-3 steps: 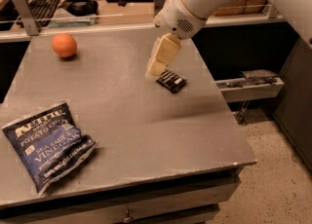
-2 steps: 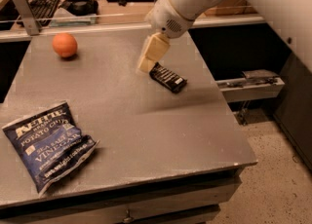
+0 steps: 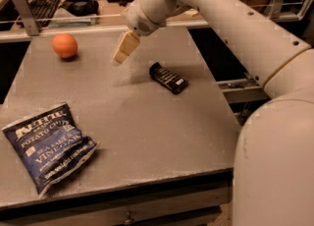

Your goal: Pick orange

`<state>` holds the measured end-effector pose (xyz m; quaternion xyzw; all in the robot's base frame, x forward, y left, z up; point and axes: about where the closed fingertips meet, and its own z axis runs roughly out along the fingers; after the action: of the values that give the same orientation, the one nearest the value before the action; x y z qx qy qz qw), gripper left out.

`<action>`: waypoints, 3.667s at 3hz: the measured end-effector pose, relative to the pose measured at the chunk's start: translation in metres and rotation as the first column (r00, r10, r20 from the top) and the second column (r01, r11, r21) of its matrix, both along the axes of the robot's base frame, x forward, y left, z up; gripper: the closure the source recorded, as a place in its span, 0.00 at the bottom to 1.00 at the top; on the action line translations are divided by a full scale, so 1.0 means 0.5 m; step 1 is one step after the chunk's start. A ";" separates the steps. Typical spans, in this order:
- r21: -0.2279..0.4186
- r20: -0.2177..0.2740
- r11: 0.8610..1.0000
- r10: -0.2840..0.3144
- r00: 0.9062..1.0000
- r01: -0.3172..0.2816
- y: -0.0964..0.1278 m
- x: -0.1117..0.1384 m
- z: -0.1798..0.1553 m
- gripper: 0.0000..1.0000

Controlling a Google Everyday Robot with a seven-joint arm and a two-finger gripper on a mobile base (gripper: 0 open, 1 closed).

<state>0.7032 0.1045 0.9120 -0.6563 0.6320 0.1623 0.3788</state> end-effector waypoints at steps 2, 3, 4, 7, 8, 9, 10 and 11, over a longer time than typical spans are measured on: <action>0.111 -0.025 0.994 -0.008 1.000 0.011 0.129 0.125 -0.041 0.00; 0.190 -0.065 0.982 0.027 0.998 -0.014 0.205 0.142 -0.039 0.00; 0.240 -0.113 0.970 0.057 0.992 -0.029 0.267 0.133 -0.046 0.00; 0.268 -0.189 0.963 0.045 0.981 0.008 0.370 0.105 -0.102 0.24; 0.288 -0.179 0.958 0.049 0.983 0.005 0.384 0.099 -0.088 0.48; 0.306 -0.166 0.952 0.050 0.985 0.004 0.367 0.081 -0.073 0.78; 0.346 -0.148 0.937 0.107 0.983 -0.050 0.321 0.034 -0.038 0.99; 0.417 -0.104 0.899 0.194 0.975 -0.135 0.244 -0.043 0.024 1.00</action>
Offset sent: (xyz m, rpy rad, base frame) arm 0.0979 0.1067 -0.0186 0.1931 0.0445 -0.0080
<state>0.6817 0.2263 0.9242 -0.6007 0.5518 0.3686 0.4459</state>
